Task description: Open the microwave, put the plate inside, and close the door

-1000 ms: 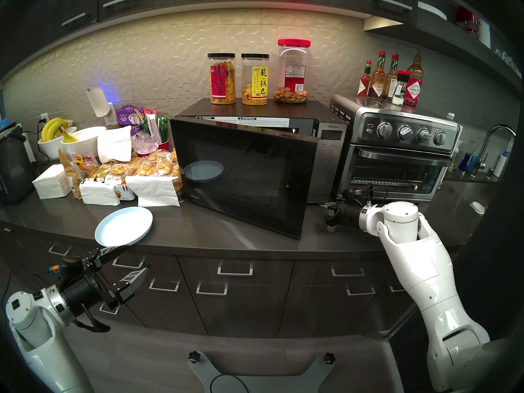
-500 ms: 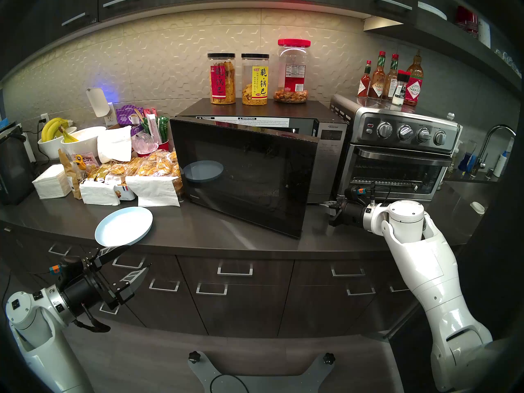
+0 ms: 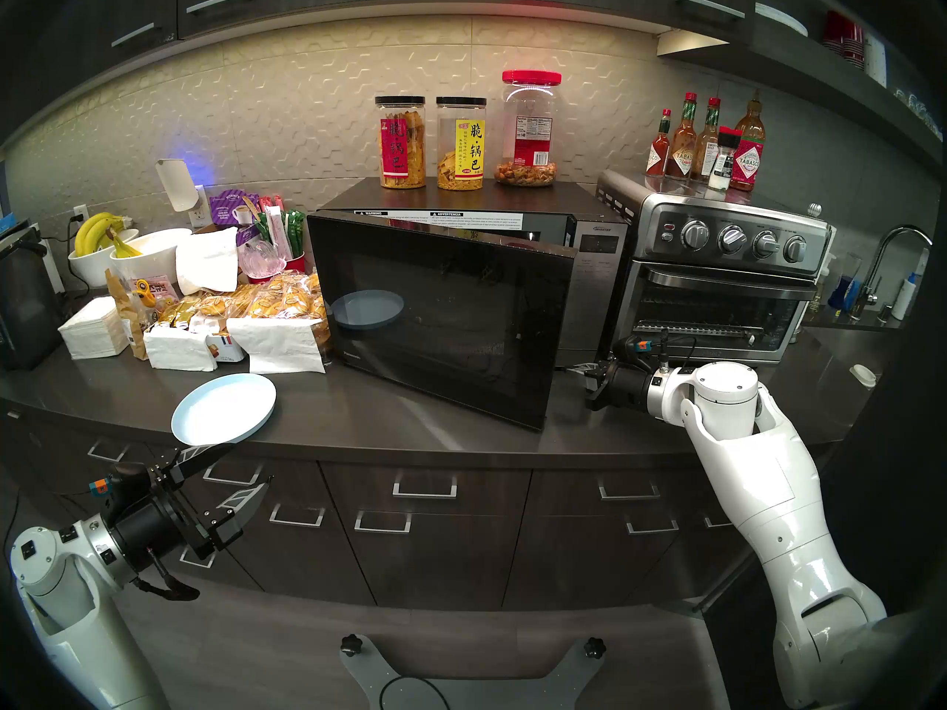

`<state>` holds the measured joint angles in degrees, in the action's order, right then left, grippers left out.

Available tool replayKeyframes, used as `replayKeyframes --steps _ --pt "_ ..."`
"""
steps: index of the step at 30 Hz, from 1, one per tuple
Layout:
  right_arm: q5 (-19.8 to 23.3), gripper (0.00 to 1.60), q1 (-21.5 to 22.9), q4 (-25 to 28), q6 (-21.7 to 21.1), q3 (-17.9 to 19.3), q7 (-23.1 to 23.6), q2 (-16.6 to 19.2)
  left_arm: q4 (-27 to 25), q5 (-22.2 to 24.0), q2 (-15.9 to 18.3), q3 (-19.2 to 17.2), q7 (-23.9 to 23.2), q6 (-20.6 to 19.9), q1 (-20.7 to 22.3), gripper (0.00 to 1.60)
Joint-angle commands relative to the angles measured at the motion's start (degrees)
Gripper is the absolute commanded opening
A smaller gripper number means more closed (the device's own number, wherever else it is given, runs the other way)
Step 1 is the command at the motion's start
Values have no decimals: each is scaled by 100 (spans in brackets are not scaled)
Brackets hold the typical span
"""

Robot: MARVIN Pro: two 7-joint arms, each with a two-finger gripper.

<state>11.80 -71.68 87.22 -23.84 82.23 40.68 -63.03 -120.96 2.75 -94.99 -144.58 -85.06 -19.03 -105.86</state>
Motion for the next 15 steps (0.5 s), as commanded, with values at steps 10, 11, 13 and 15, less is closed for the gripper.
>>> replayKeyframes --steps 10,11,13,15 --pt "177 0 45 313 178 18 358 56 -56 35 10 14 6 3 -10 160" --pt "182 0 45 315 187 20 401 67 -56 35 10 14 6 3 -10 160" --pt "185 0 46 317 189 22 443 79 -56 35 10 14 6 3 -10 160" --pt "181 0 57 300 199 16 496 85 -56 35 11 14 6 3 -10 160"
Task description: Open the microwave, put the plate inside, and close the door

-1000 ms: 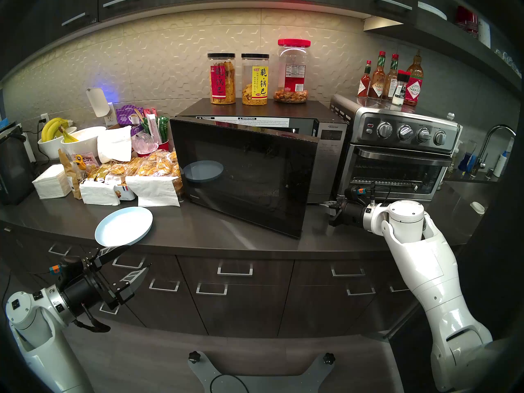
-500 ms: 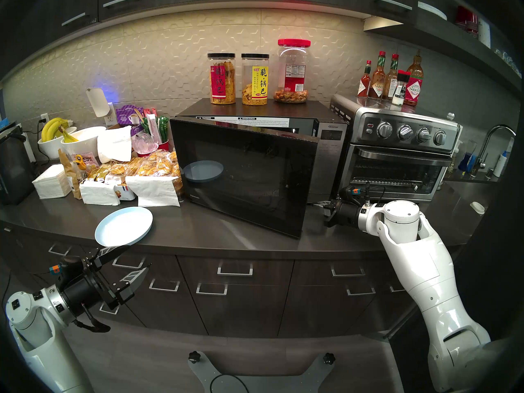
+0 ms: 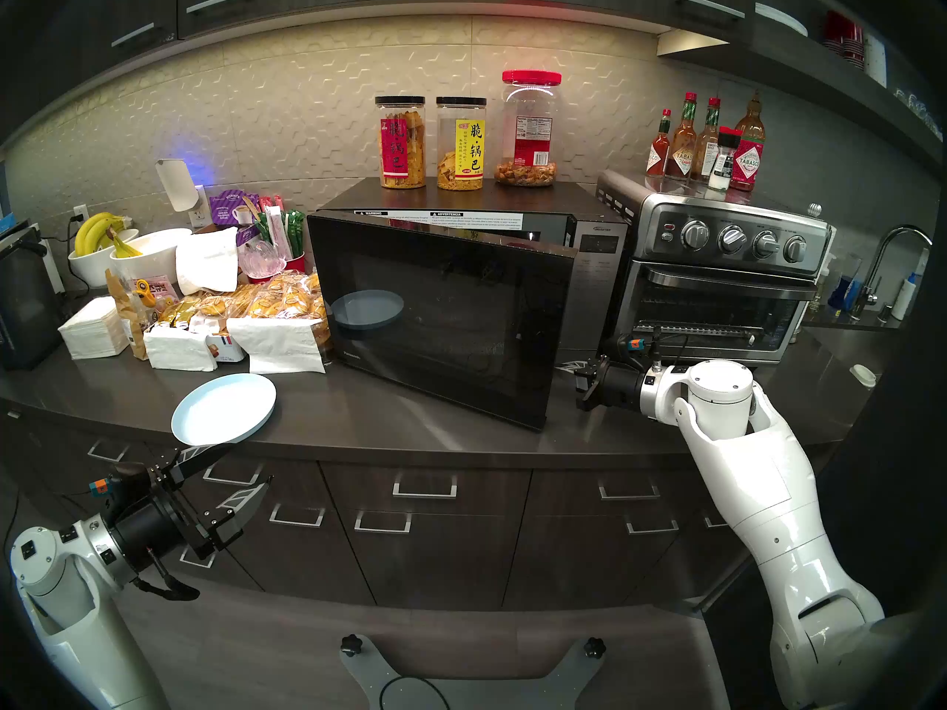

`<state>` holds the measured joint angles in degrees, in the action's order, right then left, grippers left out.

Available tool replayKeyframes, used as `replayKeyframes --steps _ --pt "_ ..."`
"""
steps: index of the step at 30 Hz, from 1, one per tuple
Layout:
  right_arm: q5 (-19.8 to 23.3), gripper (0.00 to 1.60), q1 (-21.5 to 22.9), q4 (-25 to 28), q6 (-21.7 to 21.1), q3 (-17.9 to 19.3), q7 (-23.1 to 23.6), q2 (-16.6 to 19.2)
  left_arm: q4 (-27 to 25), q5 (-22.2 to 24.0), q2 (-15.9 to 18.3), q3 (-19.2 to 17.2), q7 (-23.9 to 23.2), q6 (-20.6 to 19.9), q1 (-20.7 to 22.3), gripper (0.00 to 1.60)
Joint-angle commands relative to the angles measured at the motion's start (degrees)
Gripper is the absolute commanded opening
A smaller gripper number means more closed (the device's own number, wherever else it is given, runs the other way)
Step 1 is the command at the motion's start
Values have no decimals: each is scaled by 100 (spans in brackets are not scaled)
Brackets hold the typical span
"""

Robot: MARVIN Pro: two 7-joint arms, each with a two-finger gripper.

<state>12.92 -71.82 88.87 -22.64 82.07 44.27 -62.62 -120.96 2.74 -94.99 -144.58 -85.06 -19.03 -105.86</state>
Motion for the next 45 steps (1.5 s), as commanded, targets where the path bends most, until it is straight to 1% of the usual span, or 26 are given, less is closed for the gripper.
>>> replayKeyframes --steps 1,18,22,25,32,45 --pt "66 0 73 131 82 27 155 46 -56 36 11 14 6 3 -11 160" --pt "43 0 55 247 -5 -22 302 2 -56 36 11 14 6 3 -11 160" --pt "50 0 78 219 -15 -59 418 18 -56 36 11 14 6 3 -11 160" --pt "92 0 95 199 -28 -90 588 59 -56 36 11 14 6 3 -11 160" --pt "125 0 -2 340 -31 -128 789 86 -56 36 11 14 6 3 -11 160" --pt "261 0 -119 423 -23 -103 1165 183 -56 36 11 14 6 3 -11 160"
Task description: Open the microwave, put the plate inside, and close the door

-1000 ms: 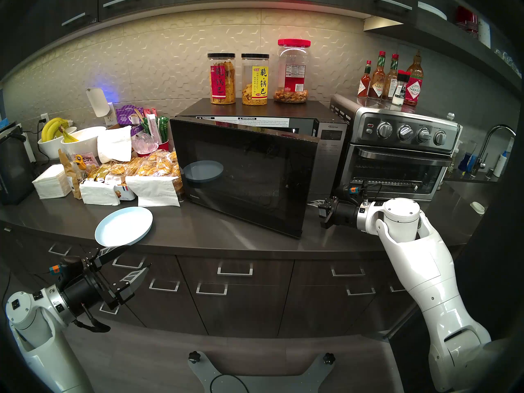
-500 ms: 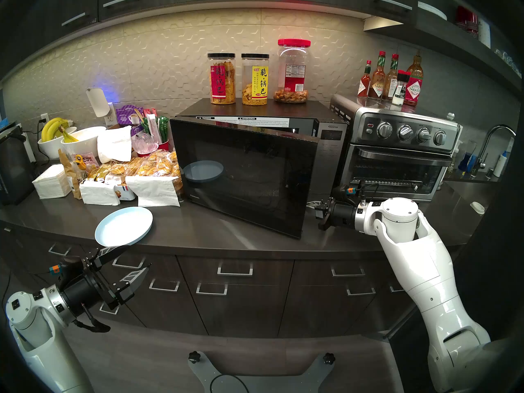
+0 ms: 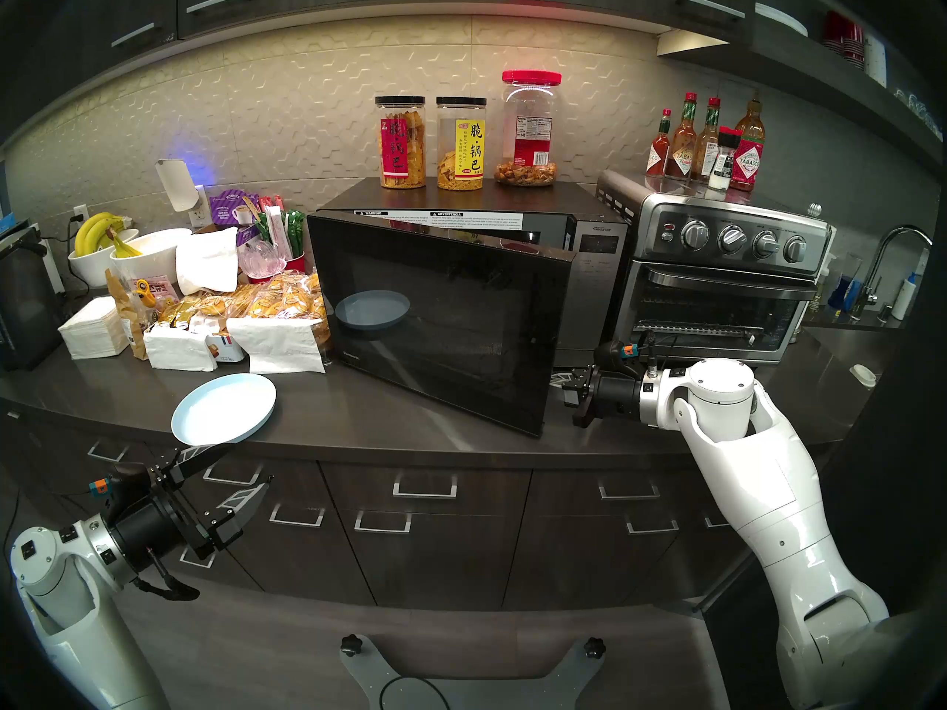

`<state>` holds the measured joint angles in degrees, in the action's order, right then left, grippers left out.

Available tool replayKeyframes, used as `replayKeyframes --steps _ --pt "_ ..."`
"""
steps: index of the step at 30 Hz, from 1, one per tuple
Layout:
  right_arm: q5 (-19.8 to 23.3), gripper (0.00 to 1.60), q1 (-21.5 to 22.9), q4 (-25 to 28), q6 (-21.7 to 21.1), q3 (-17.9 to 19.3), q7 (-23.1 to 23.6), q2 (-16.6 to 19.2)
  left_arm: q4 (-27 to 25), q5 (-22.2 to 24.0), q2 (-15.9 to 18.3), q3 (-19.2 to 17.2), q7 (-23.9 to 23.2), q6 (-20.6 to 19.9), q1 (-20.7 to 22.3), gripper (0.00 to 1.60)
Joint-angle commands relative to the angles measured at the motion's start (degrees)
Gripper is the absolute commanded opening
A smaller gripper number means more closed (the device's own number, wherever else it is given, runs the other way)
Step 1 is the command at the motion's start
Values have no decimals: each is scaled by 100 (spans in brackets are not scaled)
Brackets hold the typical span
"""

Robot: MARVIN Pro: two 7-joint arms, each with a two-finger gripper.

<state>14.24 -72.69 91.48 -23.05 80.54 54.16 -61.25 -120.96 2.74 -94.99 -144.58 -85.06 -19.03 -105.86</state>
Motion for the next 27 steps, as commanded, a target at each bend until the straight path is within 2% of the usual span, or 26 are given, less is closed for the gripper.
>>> replayKeyframes --steps 1,27 --pt "137 0 -40 168 6 53 193 50 -56 36 11 14 6 3 -11 160" --pt "235 0 -414 625 -227 94 588 96 -56 35 11 14 6 3 -10 160"
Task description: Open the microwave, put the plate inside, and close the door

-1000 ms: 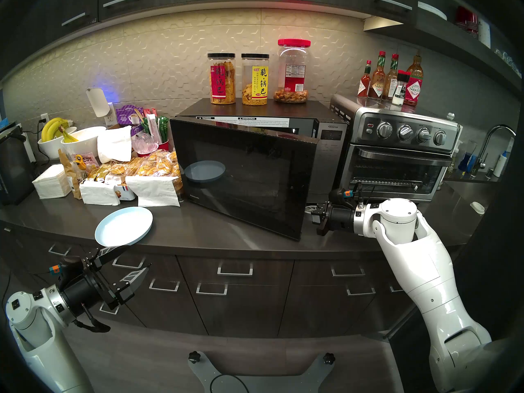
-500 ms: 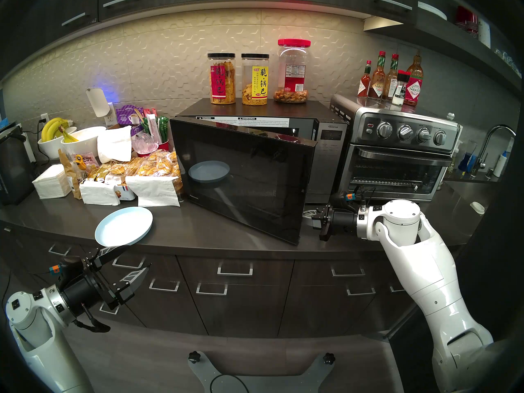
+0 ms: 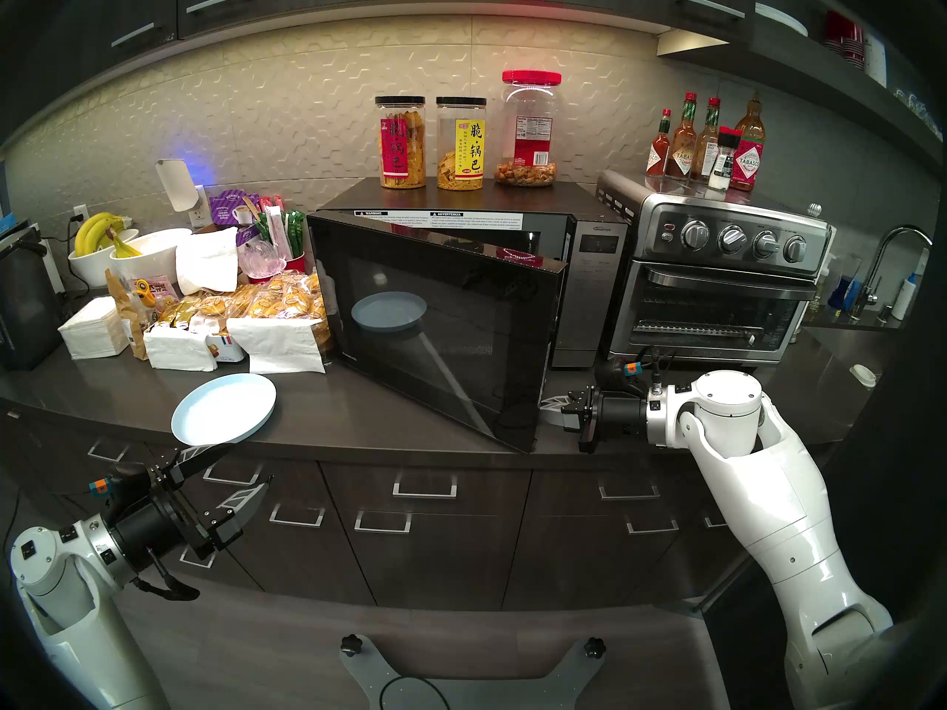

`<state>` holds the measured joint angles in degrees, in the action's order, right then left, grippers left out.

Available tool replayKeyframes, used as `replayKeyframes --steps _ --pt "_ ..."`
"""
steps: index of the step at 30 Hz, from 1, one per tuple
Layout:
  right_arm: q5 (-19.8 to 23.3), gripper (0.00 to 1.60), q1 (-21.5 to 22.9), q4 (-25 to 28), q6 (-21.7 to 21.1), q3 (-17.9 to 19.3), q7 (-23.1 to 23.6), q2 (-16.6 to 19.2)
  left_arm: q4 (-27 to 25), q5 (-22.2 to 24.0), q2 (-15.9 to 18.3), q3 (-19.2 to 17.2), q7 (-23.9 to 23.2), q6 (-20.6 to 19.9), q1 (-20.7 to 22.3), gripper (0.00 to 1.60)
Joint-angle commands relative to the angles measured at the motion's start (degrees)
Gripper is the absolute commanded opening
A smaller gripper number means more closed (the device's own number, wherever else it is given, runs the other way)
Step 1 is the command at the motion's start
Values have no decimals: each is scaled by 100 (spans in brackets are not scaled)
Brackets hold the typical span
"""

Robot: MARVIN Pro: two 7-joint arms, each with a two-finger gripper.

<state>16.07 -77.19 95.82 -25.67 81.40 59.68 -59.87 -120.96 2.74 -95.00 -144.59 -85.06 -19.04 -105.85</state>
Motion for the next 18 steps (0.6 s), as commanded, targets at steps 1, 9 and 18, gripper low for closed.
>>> replayKeyframes --steps 1,9,18 --pt "45 0 34 203 31 -3 39 -47 -56 36 11 14 7 3 -11 160" --pt "0 0 -4 325 -4 -90 46 -107 -56 36 11 14 7 3 -10 160" --pt "-27 0 -68 473 -79 -205 2 -158 -56 36 11 14 7 3 -11 160"
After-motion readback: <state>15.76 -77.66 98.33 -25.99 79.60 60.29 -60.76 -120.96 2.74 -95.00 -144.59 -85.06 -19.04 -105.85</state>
